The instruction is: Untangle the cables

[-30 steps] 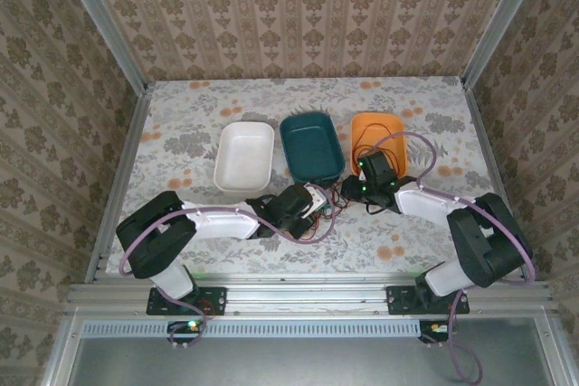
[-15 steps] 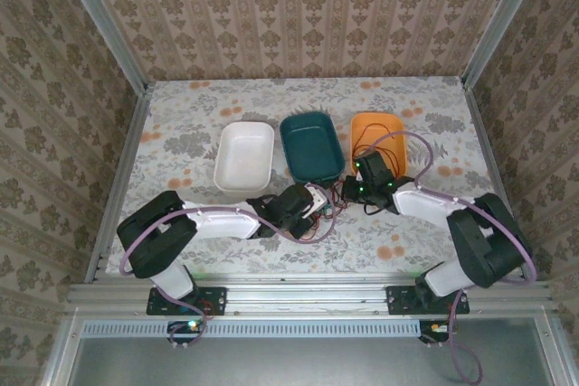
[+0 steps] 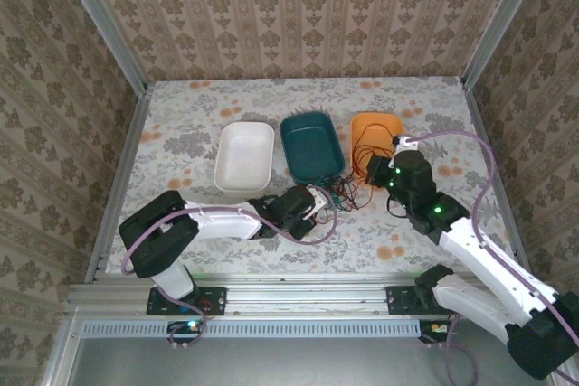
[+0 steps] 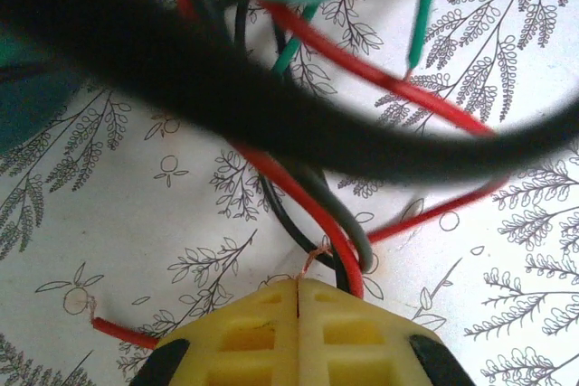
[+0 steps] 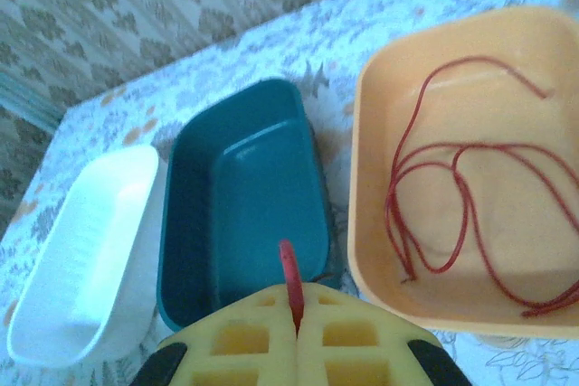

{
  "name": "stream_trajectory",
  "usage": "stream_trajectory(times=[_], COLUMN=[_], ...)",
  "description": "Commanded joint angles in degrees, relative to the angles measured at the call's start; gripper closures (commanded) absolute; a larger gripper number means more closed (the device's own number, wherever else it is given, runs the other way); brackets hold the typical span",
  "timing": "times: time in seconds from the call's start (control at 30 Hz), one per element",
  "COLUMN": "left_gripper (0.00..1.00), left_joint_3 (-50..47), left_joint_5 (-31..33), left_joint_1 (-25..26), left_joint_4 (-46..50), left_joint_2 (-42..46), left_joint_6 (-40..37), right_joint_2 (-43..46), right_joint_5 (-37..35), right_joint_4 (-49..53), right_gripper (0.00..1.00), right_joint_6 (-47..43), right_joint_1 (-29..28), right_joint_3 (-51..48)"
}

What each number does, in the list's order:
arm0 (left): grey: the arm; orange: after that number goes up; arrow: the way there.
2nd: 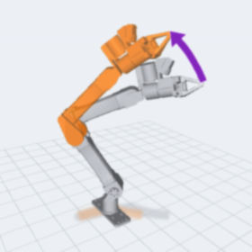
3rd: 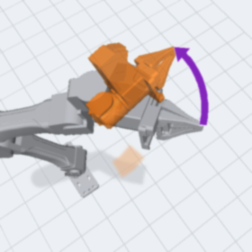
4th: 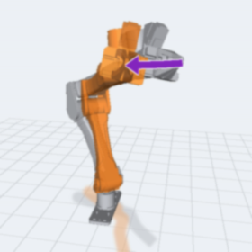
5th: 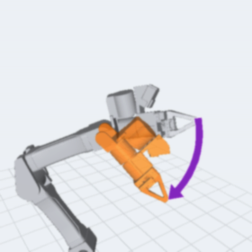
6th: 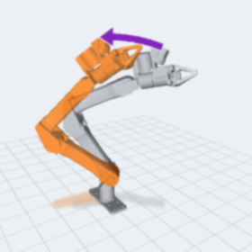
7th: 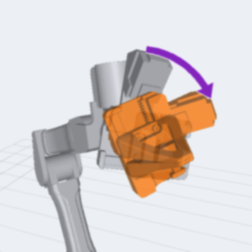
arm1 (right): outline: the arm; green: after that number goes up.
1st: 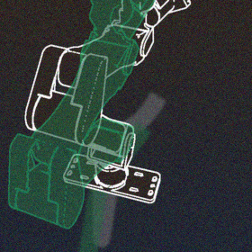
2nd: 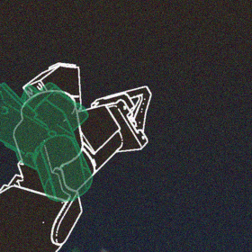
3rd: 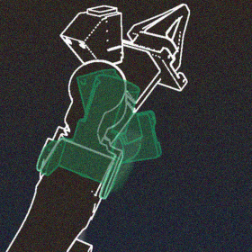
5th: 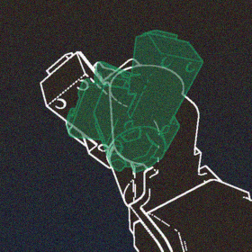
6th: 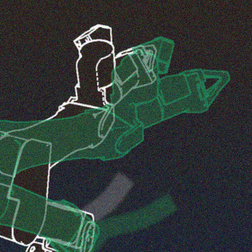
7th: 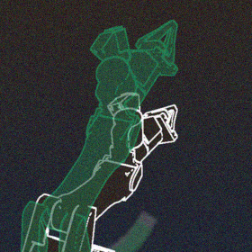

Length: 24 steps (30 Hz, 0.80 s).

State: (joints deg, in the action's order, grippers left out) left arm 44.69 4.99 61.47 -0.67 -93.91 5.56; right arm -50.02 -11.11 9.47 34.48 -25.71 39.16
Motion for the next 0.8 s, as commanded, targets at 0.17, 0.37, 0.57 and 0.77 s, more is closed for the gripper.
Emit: stream_trajectory(times=[0.17,0.37,0.57,0.77], left_gripper=[1.0,1.0,1.0,1.0], left_joint_3=[-0.07,-2.7,-6.03,-7.48], left_joint_5=[0.96,2.28,2.95,4.76], left_joint_1=[0.39,0.31,-0.08,-0.21], left_joint_4=[0.67,0.72,0.75,0.9], left_joint_2=[-0.42,1.88,4.92,5.54], left_joint_6=[-0.1,1.02,2.69,4.24], right_joint_2=[5.01,9.5,12.37,13.43], right_joint_5=[-8.02,-19.82,-29.97,-31.83], right_joint_4=[2.63,6.11,9.41,12.38], right_gripper=[1.0,1.0,1.0,1.0], right_joint_6=[-1.95,0.08,0.32,1.79], right_joint_1=[0.4,0.4,0.9,6.55], right_joint_3=[4.08,4.44,4.26,6.04])
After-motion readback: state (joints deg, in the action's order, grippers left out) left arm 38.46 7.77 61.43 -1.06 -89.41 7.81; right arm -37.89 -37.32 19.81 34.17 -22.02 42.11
